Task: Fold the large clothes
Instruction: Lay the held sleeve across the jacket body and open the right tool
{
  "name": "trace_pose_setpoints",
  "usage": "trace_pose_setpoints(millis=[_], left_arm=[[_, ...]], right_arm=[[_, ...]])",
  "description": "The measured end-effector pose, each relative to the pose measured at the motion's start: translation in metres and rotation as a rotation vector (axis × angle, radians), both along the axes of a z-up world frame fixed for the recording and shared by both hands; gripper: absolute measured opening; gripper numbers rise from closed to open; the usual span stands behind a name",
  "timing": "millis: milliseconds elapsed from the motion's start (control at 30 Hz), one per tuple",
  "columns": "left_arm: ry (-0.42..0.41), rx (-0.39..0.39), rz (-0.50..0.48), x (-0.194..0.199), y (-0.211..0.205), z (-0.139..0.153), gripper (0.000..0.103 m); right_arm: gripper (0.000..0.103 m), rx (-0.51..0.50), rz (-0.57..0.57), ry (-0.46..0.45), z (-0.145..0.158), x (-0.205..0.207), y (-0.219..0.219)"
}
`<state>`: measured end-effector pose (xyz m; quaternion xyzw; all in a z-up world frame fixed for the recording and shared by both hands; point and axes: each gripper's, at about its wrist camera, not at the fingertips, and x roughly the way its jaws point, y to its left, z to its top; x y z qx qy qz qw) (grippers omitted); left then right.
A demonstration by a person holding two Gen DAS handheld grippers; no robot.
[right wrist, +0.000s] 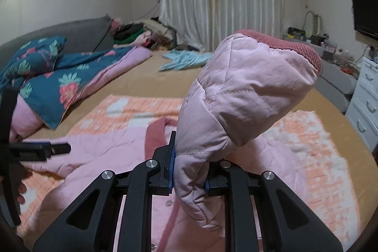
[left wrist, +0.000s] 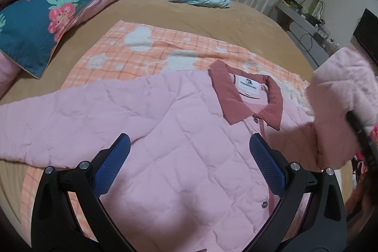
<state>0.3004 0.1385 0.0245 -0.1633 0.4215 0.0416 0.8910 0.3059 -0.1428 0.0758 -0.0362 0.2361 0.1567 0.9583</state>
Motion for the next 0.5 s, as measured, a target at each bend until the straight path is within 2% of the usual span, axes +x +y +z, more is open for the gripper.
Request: trace_pose_setpoints(millis=[267,500], left_arm=[[-0.012,-0.076,0.016,-0.005,0.019,-0.007,0.095],[-0.016,-0.164,0.01,-0.008,0.024,-0.021,0.095]], right_arm=[[0.018,-0.073,0.048,0.093,-0.05,0.02,0.055],[0.025,-0.09,0.107,0.198,-0.09,0.024,0.083]])
